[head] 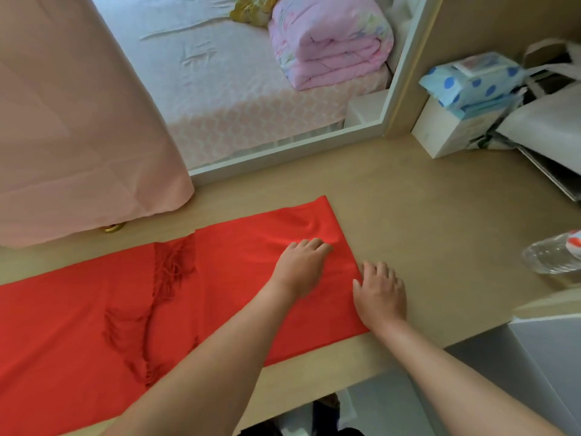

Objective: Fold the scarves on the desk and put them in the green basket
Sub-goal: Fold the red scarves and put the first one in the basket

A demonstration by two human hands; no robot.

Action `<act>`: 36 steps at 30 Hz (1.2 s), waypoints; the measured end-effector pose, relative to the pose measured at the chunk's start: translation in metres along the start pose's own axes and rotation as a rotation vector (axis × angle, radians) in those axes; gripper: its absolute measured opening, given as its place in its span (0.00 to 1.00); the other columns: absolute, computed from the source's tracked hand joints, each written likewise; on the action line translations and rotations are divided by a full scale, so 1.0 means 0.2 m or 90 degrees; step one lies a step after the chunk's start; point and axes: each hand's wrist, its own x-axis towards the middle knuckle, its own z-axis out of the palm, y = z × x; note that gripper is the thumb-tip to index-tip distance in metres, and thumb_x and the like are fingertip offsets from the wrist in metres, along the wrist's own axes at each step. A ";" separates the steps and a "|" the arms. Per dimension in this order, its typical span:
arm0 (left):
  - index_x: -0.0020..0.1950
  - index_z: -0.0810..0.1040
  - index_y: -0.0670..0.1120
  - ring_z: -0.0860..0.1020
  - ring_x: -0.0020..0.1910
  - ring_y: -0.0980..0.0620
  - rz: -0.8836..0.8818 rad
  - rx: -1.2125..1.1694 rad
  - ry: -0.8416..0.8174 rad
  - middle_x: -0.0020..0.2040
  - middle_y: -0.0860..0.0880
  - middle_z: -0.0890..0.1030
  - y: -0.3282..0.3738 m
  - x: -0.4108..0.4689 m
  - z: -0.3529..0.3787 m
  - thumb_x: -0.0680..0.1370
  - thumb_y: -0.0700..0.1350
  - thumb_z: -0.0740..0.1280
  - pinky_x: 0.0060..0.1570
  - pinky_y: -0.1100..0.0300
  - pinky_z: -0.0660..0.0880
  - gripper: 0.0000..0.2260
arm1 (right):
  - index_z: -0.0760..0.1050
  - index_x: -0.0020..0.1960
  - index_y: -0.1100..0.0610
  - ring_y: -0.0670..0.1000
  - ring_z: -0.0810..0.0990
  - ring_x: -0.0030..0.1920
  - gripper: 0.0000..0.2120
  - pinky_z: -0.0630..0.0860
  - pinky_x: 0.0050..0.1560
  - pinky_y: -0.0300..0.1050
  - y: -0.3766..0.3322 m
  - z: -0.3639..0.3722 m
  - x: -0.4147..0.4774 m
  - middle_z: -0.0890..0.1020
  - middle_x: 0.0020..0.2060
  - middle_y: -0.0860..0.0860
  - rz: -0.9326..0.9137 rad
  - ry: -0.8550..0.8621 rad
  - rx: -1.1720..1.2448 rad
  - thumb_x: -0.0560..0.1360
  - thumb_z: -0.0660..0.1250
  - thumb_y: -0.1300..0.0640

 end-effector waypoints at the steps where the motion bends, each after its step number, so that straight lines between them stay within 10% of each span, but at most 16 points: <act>1: 0.68 0.73 0.50 0.77 0.57 0.44 0.005 0.004 -0.020 0.61 0.49 0.77 0.02 0.09 -0.02 0.79 0.41 0.59 0.53 0.50 0.72 0.18 | 0.77 0.53 0.55 0.59 0.80 0.47 0.16 0.75 0.47 0.53 0.02 -0.01 0.01 0.79 0.46 0.55 0.009 -0.005 0.008 0.71 0.72 0.47; 7: 0.73 0.67 0.55 0.79 0.58 0.45 0.092 0.168 -0.230 0.71 0.50 0.67 0.07 0.47 -0.02 0.80 0.35 0.55 0.46 0.51 0.76 0.24 | 0.77 0.39 0.53 0.59 0.81 0.41 0.11 0.75 0.42 0.51 0.10 0.04 0.02 0.79 0.38 0.54 0.001 -0.013 0.089 0.69 0.73 0.47; 20: 0.62 0.73 0.44 0.74 0.59 0.51 0.121 0.342 -0.133 0.61 0.51 0.72 -0.27 0.29 -0.28 0.80 0.38 0.55 0.48 0.60 0.73 0.13 | 0.71 0.46 0.52 0.52 0.79 0.38 0.08 0.73 0.40 0.49 -0.15 -0.13 0.02 0.79 0.35 0.46 -0.080 -0.098 0.477 0.80 0.64 0.49; 30: 0.39 0.66 0.47 0.74 0.34 0.42 -0.035 0.073 0.047 0.37 0.43 0.74 -0.99 -0.46 -0.64 0.71 0.37 0.58 0.31 0.53 0.60 0.06 | 0.80 0.49 0.49 0.42 0.71 0.32 0.06 0.69 0.35 0.35 -1.05 -0.24 -0.22 0.74 0.32 0.46 -0.143 -0.278 0.642 0.73 0.75 0.55; 36: 0.41 0.72 0.44 0.75 0.42 0.43 -0.121 -0.071 0.010 0.42 0.44 0.75 -1.41 -0.97 -0.63 0.68 0.43 0.54 0.41 0.49 0.70 0.09 | 0.81 0.54 0.54 0.36 0.69 0.26 0.09 0.66 0.33 0.30 -1.59 -0.13 -0.49 0.73 0.31 0.45 -0.218 -0.342 0.601 0.74 0.73 0.59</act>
